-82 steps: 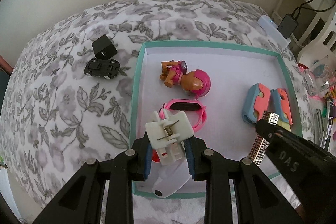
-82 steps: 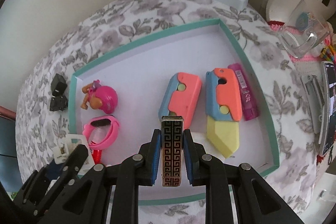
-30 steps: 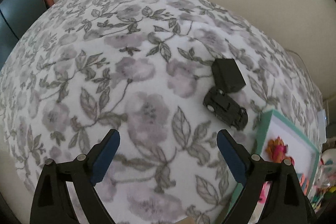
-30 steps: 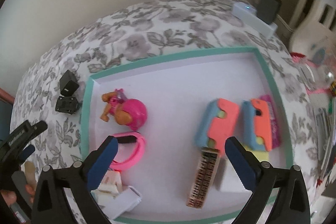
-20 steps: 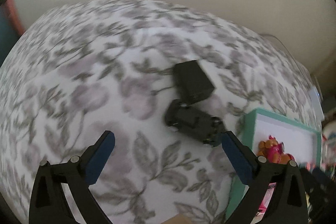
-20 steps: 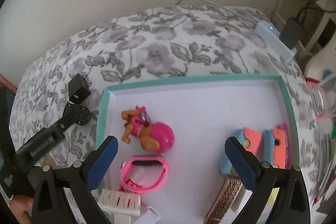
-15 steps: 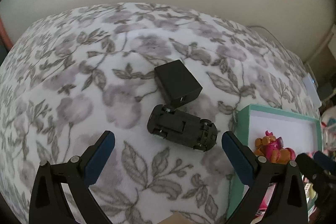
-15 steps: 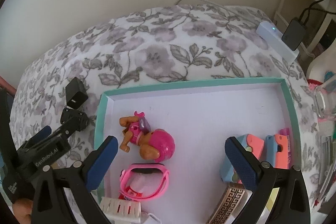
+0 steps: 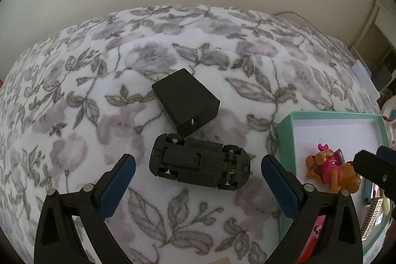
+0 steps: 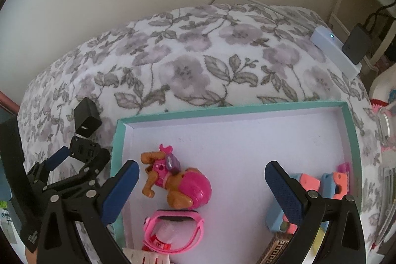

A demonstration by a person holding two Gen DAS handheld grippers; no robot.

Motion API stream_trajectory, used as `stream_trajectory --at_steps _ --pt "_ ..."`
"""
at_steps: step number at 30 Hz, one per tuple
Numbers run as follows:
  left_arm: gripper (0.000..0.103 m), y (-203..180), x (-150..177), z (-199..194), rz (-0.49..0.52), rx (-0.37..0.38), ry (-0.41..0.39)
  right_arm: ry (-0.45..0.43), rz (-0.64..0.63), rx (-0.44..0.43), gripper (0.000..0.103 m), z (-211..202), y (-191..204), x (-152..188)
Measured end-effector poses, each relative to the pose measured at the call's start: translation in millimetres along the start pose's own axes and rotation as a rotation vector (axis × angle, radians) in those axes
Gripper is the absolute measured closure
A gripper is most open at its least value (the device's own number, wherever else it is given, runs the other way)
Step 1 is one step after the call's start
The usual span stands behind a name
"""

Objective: Organize rigid objects
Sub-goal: 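Grasp the black toy car with the left gripper while the right gripper grasps the black charger cube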

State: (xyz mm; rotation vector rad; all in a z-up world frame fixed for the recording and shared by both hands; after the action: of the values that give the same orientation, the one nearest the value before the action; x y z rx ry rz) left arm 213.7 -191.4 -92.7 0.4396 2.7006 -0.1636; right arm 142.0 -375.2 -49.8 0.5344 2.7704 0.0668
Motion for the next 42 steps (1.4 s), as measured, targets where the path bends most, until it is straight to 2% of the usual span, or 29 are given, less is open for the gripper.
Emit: stream_trajectory --at_steps 1,4,13,21,28,33,36,38,40,42 --pt "0.005 0 0 0 0.002 0.001 -0.001 0.001 -0.002 0.0 0.0 1 1 -2" --pt "0.026 1 -1 4 0.002 0.006 0.011 0.004 -0.009 -0.001 0.0 5 7 -6" --pt "0.026 8 -2 2 -0.021 0.059 0.005 -0.006 -0.1 -0.001 0.0 16 49 -27" --pt "0.026 57 -3 0 -0.159 -0.002 0.087 -0.036 -0.205 -0.036 0.0 29 112 -43" --pt "0.026 100 6 0 -0.3 -0.071 0.122 -0.022 -0.264 -0.057 0.001 53 155 -44" --pt "0.026 118 10 -3 -0.355 -0.099 0.122 -0.005 -0.312 -0.052 0.015 66 177 -40" --pt "0.026 126 13 -4 -0.373 -0.099 0.118 0.009 -0.336 -0.045 0.027 73 186 -38" --pt "0.026 128 14 -4 -0.372 -0.102 0.117 0.025 -0.352 -0.049 0.044 78 192 -36" --pt "0.026 127 14 -3 -0.361 -0.114 0.119 0.04 -0.35 -0.057 0.054 81 193 -34" --pt "0.026 123 12 -1 -0.356 -0.12 0.123 0.038 -0.356 -0.06 0.054 80 192 -32"
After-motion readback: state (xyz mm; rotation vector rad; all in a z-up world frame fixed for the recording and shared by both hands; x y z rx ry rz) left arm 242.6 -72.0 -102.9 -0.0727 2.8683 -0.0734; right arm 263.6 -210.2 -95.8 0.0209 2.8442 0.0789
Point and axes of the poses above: each gripper's, at about its wrist camera, not at the fingertips, and z roughly the way its jaws point, y to its left, x to its underside, the point moved 4 cm from there along z, roughly the way its jaws point, and after that the axes turned 5 degrees about y, right-handed, at the moved point
